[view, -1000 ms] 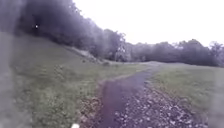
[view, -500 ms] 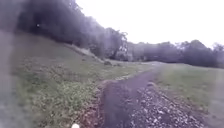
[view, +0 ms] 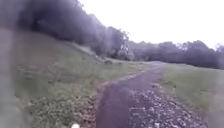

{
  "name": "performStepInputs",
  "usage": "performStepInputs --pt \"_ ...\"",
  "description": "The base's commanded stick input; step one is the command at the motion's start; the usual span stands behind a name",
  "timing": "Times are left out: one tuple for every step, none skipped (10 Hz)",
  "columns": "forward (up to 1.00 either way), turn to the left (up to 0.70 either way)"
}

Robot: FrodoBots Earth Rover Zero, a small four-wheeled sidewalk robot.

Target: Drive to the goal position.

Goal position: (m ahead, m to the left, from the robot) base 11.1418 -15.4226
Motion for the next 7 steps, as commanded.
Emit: performStepInputs --pt "0.7 0.0" --pt "0.7 0.0" --pt "0.7 0.0" --pt "0.7 0.0" --pt "0.7 -0.35" --pt "0.7 -0.35" --pt "0.7 -0.26"
